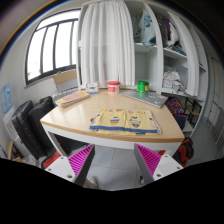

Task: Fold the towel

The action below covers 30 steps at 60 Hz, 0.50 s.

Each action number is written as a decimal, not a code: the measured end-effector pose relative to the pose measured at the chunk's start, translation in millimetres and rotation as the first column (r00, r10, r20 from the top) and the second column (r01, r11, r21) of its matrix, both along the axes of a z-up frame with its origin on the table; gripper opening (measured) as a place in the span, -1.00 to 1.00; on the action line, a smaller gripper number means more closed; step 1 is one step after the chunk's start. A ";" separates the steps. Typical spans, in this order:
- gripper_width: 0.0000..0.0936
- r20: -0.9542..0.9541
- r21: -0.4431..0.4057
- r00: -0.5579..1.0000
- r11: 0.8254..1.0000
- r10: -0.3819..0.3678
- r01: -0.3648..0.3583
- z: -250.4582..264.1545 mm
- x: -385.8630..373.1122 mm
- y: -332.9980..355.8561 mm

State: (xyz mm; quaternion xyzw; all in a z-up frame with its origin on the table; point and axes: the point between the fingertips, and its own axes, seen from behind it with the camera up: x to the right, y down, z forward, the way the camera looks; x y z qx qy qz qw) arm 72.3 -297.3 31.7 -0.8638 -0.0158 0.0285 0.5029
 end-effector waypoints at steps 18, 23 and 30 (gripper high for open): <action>0.74 0.178 0.009 0.981 0.997 0.078 -0.081 -13.6 -68.6 128.1; 0.67 0.201 -0.014 0.978 0.998 0.063 -0.062 -29.2 -67.9 148.6; 0.21 0.153 0.007 0.986 0.998 0.061 -0.063 -35.9 -73.3 162.8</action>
